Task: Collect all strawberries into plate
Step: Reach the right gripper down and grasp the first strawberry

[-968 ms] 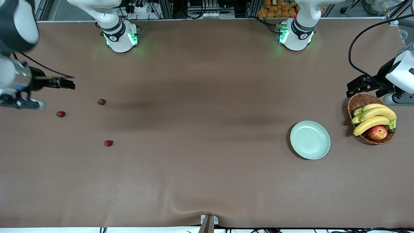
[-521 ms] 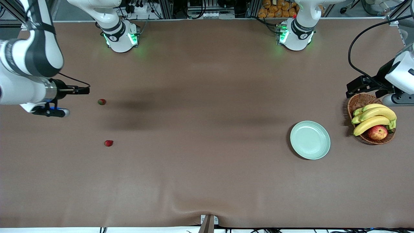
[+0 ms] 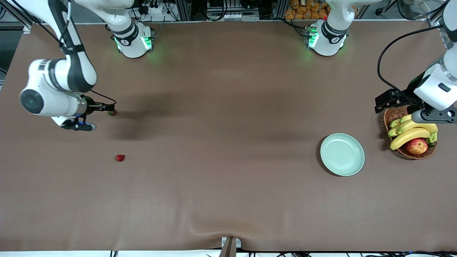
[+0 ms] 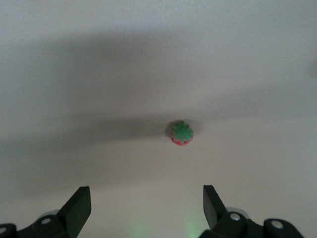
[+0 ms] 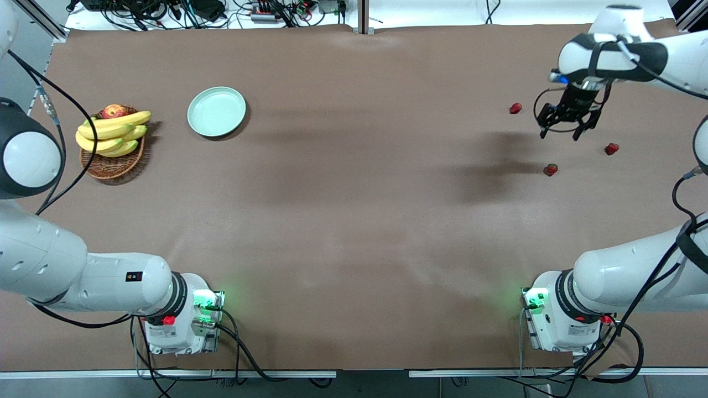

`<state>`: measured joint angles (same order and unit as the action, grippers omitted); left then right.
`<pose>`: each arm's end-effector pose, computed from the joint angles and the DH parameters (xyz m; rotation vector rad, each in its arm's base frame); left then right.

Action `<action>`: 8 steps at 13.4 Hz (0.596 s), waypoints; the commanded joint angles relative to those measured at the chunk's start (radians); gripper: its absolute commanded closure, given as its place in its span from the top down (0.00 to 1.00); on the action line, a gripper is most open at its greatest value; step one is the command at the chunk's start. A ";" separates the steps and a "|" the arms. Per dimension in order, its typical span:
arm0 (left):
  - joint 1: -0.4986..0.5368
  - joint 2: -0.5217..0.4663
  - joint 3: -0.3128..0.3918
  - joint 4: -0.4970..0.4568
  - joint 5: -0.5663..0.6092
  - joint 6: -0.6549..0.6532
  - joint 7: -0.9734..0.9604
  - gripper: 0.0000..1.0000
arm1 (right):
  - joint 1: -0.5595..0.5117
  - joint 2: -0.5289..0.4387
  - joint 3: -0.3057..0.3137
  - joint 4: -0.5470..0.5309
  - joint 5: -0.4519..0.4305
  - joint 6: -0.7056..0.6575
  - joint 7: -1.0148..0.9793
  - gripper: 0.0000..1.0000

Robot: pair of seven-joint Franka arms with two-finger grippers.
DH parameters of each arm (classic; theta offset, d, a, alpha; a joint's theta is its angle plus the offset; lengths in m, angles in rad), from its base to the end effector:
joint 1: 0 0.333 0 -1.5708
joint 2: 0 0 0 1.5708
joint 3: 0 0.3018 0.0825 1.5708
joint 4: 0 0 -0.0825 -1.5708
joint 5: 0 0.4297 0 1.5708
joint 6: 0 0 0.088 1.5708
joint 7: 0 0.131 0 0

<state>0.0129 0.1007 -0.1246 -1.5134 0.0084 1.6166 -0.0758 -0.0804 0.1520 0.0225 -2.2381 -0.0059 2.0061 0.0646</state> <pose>0.6300 -0.0664 0.5585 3.1367 -0.0559 0.0045 0.5125 -0.0299 0.2068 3.0759 -0.1826 -0.5989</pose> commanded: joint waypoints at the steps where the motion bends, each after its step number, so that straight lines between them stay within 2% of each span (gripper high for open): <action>1: -0.002 0.004 0.003 0.018 -0.015 0.000 0.016 1.00 | -0.010 0.063 0.013 -0.009 -0.022 0.094 -0.019 1.00; 8: -0.014 0.014 0.003 0.018 -0.007 0.025 0.013 1.00 | -0.047 0.093 0.011 -0.015 -0.111 0.111 -0.023 1.00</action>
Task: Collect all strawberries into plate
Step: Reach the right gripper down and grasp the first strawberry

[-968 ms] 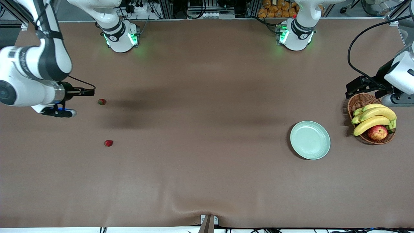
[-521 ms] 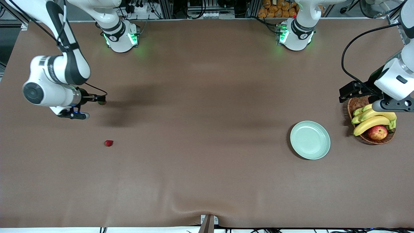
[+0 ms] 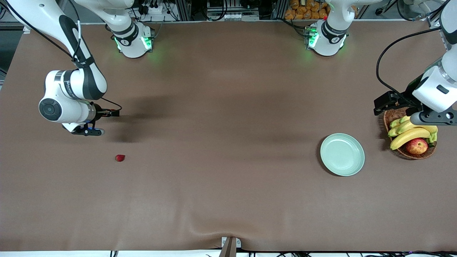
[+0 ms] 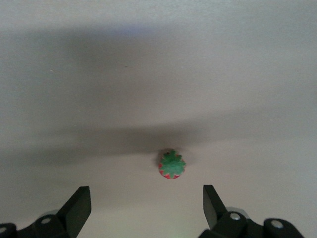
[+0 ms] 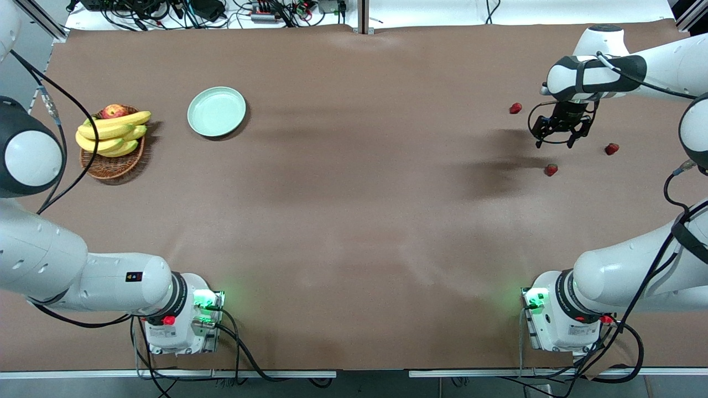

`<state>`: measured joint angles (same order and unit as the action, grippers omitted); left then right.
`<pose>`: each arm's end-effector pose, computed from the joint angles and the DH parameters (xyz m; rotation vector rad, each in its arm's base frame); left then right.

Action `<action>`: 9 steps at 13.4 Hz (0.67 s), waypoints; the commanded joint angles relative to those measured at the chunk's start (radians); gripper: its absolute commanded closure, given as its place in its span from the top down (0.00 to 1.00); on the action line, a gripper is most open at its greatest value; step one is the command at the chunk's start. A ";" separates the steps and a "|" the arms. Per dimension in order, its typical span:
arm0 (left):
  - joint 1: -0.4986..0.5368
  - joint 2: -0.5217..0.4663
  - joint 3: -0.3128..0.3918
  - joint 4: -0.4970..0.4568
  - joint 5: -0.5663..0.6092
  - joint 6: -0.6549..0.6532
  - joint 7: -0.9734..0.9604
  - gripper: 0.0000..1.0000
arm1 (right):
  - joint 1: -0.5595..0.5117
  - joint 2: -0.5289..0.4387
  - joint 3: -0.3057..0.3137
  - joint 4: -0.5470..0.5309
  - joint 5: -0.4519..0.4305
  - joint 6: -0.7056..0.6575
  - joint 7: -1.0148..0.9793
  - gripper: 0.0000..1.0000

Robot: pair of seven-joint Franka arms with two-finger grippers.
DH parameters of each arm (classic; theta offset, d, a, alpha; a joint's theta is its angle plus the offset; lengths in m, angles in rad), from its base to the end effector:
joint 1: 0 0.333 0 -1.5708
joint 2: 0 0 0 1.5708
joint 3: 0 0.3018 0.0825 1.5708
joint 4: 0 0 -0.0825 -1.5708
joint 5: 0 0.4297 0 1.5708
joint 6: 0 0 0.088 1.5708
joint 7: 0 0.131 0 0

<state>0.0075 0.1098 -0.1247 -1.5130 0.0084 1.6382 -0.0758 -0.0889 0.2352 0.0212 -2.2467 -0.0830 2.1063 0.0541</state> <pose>0.6345 -0.0701 0.5549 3.1341 -0.0643 0.0246 0.5116 -0.0398 0.1643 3.0310 -0.0993 -0.5764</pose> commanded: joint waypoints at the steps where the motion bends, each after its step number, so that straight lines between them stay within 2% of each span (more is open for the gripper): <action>1: -0.009 0.007 0.003 0.016 -0.007 0.003 0.014 1.00 | -0.067 0.030 0.013 -0.007 -0.049 0.015 -0.020 1.00; 5: -0.014 0.010 0.003 0.014 -0.007 0.011 0.002 1.00 | -0.112 0.105 0.014 -0.059 -0.052 0.147 -0.054 1.00; 9: -0.014 0.018 0.002 0.013 -0.008 0.015 0.002 1.00 | -0.101 0.107 0.019 -0.083 -0.041 0.158 -0.043 1.00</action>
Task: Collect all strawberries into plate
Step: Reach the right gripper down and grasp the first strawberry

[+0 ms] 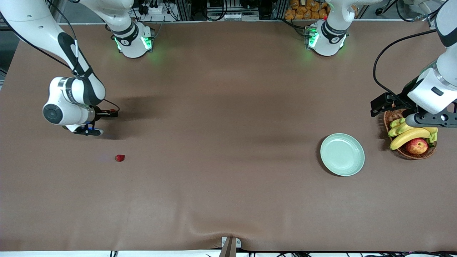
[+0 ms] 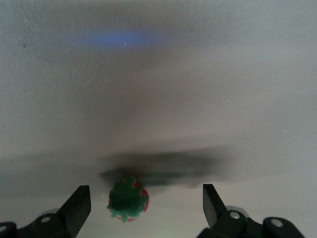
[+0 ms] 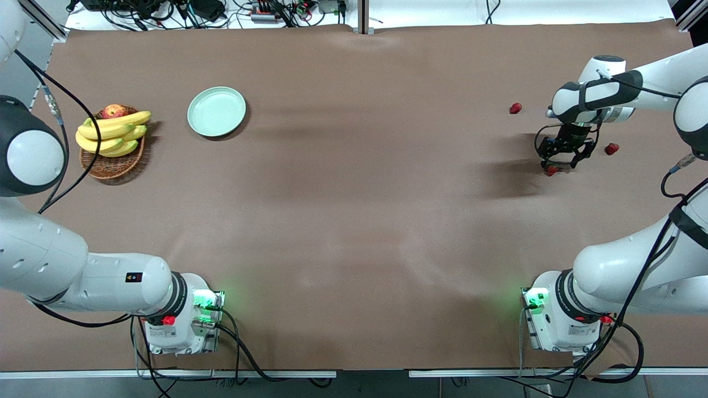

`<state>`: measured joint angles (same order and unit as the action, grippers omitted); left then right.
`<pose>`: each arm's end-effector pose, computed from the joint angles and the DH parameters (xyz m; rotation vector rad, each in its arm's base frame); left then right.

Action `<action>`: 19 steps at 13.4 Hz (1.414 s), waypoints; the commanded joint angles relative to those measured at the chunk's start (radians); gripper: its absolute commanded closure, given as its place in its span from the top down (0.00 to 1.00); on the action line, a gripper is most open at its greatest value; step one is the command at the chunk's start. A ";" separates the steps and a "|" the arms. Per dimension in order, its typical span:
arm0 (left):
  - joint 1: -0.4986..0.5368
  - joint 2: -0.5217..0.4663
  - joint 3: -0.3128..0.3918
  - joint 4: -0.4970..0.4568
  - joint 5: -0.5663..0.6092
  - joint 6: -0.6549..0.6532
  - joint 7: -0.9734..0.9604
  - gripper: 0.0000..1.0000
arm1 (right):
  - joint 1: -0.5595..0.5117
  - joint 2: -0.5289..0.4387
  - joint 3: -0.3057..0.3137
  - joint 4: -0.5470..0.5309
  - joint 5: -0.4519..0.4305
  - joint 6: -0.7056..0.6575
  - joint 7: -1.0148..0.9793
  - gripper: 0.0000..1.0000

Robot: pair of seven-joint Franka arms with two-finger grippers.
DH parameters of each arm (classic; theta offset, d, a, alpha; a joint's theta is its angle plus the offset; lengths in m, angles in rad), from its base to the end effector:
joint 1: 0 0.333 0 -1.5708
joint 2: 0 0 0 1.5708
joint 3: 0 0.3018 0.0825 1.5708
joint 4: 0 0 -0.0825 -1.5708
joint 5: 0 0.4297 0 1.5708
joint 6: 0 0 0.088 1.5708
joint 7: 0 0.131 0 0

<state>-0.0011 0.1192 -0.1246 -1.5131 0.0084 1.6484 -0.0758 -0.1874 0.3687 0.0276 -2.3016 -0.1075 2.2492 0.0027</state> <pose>0.6372 -0.0757 0.5498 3.1325 -0.0775 0.0255 0.4747 -0.0800 0.0840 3.0451 -0.1171 -0.6548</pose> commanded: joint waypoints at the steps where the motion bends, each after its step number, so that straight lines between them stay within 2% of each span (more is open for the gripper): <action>1: -0.005 0.008 0.003 0.014 -0.008 0.007 0.002 1.00 | 0.000 -0.027 0.012 -0.038 -0.015 0.015 0.010 1.00; 5: -0.005 0.010 0.002 0.013 -0.008 0.017 0.002 1.00 | 0.002 -0.027 0.014 -0.044 -0.012 0.012 0.010 1.00; 6: -0.005 0.010 0.002 0.013 -0.008 0.017 0.002 1.00 | 0.005 -0.027 0.014 -0.044 -0.012 0.009 0.010 0.79; 7: -0.005 0.014 0.002 0.013 -0.008 0.019 0.002 1.00 | 0.012 -0.027 0.014 -0.044 -0.012 -0.002 0.010 0.40; 8: -0.005 0.016 0.002 0.013 -0.008 0.022 0.002 1.00 | 0.017 -0.028 0.015 -0.044 -0.012 -0.020 0.011 0.13; 9: -0.005 0.017 0.002 0.010 -0.008 0.033 0.002 1.00 | 0.017 -0.030 0.015 -0.044 -0.012 -0.037 0.011 0.00; 15: -0.008 0.013 0.002 -0.001 -0.008 0.031 0.002 1.00 | 0.032 -0.057 0.032 -0.026 -0.006 -0.048 0.002 0.00; 19: -0.010 0.017 0.000 -0.007 -0.007 0.047 0.002 1.00 | 0.045 -0.100 0.138 0.055 -0.006 -0.059 0.002 0.00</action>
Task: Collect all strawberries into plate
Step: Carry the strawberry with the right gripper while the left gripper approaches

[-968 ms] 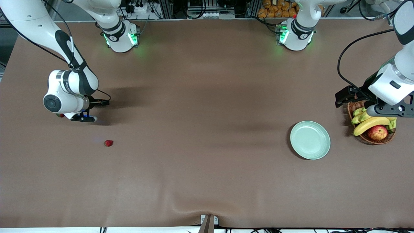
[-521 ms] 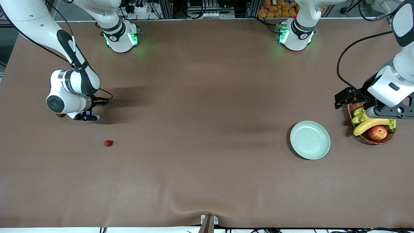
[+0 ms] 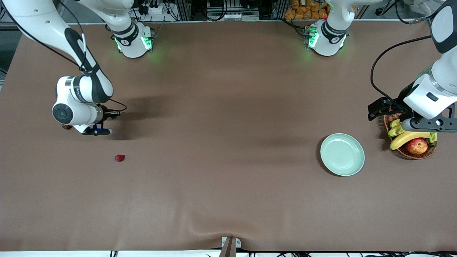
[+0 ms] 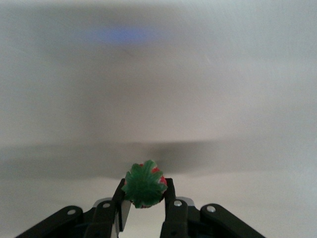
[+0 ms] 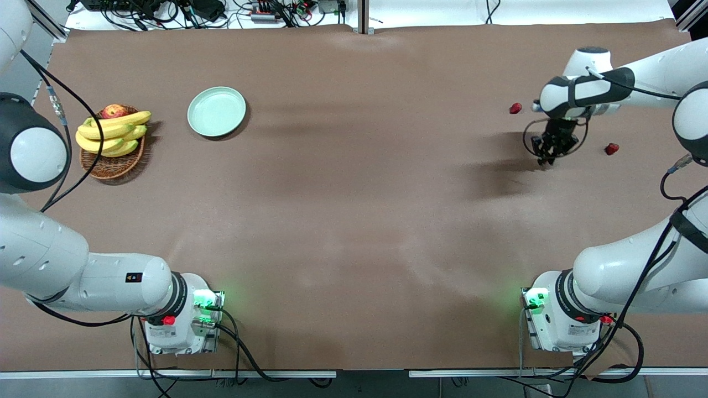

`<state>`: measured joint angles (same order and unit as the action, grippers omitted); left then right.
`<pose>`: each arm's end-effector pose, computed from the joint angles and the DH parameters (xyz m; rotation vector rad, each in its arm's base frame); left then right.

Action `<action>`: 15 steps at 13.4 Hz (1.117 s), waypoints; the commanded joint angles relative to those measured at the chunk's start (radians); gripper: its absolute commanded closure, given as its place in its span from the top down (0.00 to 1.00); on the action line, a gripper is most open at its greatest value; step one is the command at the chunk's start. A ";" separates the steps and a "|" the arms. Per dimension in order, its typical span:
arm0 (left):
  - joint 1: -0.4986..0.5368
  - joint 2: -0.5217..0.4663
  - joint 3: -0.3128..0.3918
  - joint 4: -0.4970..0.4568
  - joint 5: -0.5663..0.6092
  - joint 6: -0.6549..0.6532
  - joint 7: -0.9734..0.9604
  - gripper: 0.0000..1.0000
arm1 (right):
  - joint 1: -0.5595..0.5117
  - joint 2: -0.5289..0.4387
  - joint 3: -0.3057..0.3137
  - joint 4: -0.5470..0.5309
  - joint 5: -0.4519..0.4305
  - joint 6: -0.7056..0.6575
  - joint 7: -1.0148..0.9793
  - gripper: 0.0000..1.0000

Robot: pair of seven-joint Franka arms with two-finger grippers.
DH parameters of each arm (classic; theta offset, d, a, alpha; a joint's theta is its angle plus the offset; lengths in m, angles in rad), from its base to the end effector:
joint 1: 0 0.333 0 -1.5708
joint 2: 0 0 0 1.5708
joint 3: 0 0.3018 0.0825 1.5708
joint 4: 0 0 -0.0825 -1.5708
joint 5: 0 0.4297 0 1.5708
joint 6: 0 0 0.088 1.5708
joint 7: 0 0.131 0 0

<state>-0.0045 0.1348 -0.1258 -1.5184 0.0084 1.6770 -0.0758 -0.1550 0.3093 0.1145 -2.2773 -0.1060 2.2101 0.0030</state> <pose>0.6434 -0.0790 0.5396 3.1292 -0.0844 0.0373 0.5009 -0.0212 0.1205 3.0573 0.0566 -0.5776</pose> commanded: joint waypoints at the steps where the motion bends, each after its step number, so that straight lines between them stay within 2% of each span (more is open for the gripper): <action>1: -0.005 0.002 0.002 -0.003 -0.008 0.018 -0.002 1.00 | 0.012 -0.033 0.088 0.071 -0.007 -0.021 0.005 0.00; 3: 0.001 -0.004 0.002 -0.003 -0.008 0.018 -0.002 1.00 | 0.044 -0.010 0.145 0.137 0.020 -0.024 0.017 0.00; 5: 0.003 -0.006 0.002 -0.006 -0.008 0.017 -0.002 1.00 | 0.127 0.017 0.146 0.229 0.121 -0.038 0.041 0.00; 9: 0.006 -0.006 0.002 -0.014 -0.008 0.017 -0.002 1.00 | 0.254 0.172 0.146 0.510 0.132 -0.225 0.165 0.00; 11: 0.008 -0.003 0.002 -0.016 -0.008 0.020 -0.002 1.00 | 0.314 0.215 0.146 0.564 0.134 -0.227 0.181 0.00; 13: 0.006 0.002 0.002 -0.019 -0.008 0.026 -0.002 1.00 | 0.353 0.292 0.148 0.665 0.137 -0.228 0.262 0.00; 15: 0.005 0.006 0.002 -0.023 -0.008 0.033 -0.002 1.00 | 0.415 0.362 0.148 0.757 0.178 -0.224 0.327 0.00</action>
<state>0.0002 0.1388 -0.1242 -1.5332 0.0084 1.6909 -0.0760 0.2087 0.5803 0.2649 -1.6542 0.0368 2.0129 0.2675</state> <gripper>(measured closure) 0.000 0.683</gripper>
